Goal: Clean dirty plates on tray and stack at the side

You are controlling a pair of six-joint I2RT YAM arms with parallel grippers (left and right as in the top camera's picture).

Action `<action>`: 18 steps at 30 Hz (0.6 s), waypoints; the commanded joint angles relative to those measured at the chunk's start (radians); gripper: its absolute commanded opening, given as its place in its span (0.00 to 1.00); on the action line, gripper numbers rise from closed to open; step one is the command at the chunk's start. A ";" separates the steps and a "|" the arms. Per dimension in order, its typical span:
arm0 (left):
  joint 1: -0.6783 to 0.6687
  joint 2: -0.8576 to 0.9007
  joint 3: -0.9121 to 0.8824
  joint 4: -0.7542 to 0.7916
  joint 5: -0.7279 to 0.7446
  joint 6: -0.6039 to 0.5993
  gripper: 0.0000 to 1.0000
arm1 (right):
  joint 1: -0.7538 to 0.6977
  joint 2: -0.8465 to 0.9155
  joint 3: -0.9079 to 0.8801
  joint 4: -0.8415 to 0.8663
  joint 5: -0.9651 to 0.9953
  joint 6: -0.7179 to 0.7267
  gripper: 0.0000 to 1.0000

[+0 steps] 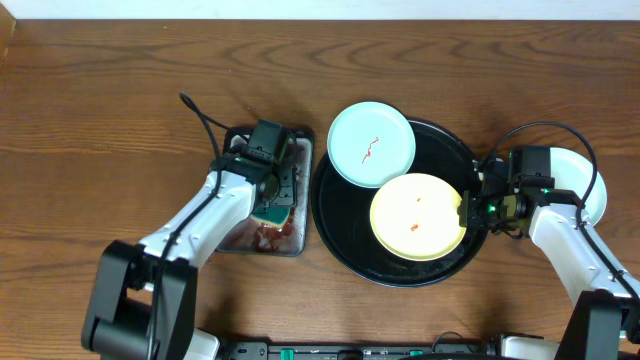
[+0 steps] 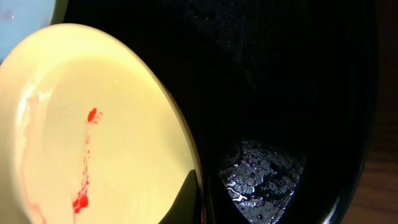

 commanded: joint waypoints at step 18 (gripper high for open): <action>0.002 0.084 -0.016 0.004 -0.009 0.003 0.07 | 0.008 -0.001 -0.005 0.004 -0.001 0.007 0.01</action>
